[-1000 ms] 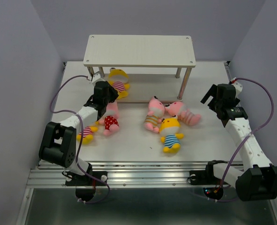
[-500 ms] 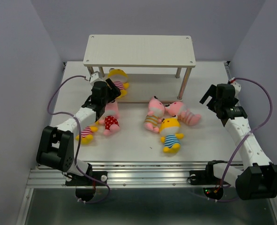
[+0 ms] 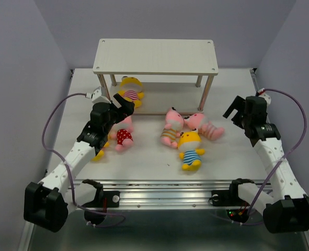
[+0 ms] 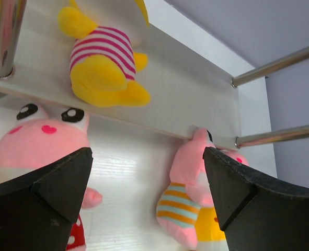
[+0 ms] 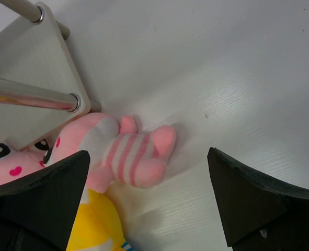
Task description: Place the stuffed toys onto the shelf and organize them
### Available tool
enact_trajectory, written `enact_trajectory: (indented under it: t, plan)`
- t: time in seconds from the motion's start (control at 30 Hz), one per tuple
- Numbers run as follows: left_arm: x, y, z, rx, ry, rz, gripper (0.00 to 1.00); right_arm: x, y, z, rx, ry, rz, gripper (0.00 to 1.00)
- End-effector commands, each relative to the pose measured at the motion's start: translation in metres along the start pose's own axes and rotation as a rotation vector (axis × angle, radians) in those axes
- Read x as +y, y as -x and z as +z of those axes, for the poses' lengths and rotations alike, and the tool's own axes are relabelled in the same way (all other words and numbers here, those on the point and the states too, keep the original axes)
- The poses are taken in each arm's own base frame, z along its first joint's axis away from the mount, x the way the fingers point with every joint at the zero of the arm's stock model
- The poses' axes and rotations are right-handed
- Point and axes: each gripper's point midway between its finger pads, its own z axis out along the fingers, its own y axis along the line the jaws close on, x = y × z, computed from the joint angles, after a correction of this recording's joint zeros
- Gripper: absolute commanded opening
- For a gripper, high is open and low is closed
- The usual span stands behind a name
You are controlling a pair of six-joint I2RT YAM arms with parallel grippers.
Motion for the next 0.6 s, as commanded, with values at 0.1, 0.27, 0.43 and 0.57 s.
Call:
enact_trajectory:
  t: [0.1,0.27,0.43,0.57]
  plan:
    - [0.013,-0.027,-0.044,0.065,0.009,-0.011,0.99,0.006,-0.032,-0.027,0.158,0.065,-0.151,1.00]
    - [0.025,-0.041,-0.062,0.100,0.025,-0.015,0.99,0.052,-0.086,-0.051,0.297,0.118,-0.396,1.00]
    - [0.034,-0.039,-0.072,0.087,0.060,-0.003,0.99,0.061,-0.126,-0.070,0.396,0.083,-0.510,1.00]
    - [0.043,-0.039,-0.073,0.077,0.096,0.008,0.99,0.056,-0.161,-0.095,0.484,0.046,-0.614,1.00]
